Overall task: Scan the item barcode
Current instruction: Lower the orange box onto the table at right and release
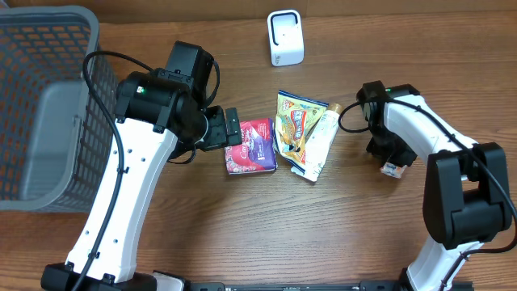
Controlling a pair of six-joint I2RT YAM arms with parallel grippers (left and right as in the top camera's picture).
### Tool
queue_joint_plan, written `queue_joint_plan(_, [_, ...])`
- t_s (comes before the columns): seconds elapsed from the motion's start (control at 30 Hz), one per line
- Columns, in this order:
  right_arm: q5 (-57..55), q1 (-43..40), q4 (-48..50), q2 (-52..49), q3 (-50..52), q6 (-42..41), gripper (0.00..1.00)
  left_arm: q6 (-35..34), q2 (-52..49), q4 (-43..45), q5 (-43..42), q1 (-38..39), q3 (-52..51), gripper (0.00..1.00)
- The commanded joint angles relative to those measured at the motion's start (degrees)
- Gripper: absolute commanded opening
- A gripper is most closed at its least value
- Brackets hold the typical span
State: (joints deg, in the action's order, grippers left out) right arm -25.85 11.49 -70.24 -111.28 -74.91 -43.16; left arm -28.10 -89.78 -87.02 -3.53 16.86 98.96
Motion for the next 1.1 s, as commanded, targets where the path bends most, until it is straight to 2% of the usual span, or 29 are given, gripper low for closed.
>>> queue_joint_plan(0.0, [2.8, 2.6, 1.2, 0.0, 0.2, 0.1, 0.20, 0.9, 0.6, 0.1, 0.8, -0.1, 0.8, 1.00])
queue_joint_plan(0.27, [3.3, 7.9, 4.2, 0.0, -0.1, 0.1, 0.21, 0.9, 0.6, 0.1, 0.8, -0.1, 0.8, 1.00])
queue_joint_plan(0.33, [3.0, 8.0, 2.8, 0.0, -1.3, 0.1, 0.25, 0.9, 0.6, 0.1, 0.8, -0.1, 0.8, 1.00])
queue_joint_plan(0.53, [3.0, 4.6, -4.3, 0.1, -9.9, 0.0, 0.27, 0.9, 0.6, 0.1, 0.8, -0.1, 0.8, 1.00])
queue_joint_plan(0.6, [3.1, 2.8, -6.9, 0.1, -13.2, 0.1, 0.33, 0.9, 0.6, 0.1, 0.8, -0.1, 0.8, 1.00])
queue_joint_plan(0.67, [5.1, 0.9, -8.2, 0.1, -15.5, 3.7, 0.53, 0.9, 0.6, 0.1, 0.8, -0.1, 0.8, 1.00])
queue_joint_plan(0.8, [9.0, -3.1, -8.4, 0.0, -15.2, 10.7, 0.76, 0.9, 0.6, 0.1, 0.8, -0.1, 0.8, 1.00])
queue_joint_plan(0.97, [16.9, -10.9, -5.2, 0.0, -11.1, 11.9, 0.81, 0.9, 0.6, 0.1, 0.8, -0.1, 0.8, 1.00])
queue_joint_plan(1.07, [30.6, -15.9, -1.8, 0.0, -7.3, 19.5, 0.81, 0.9, 0.6, 0.1, 0.8, -0.1, 0.8, 1.00])
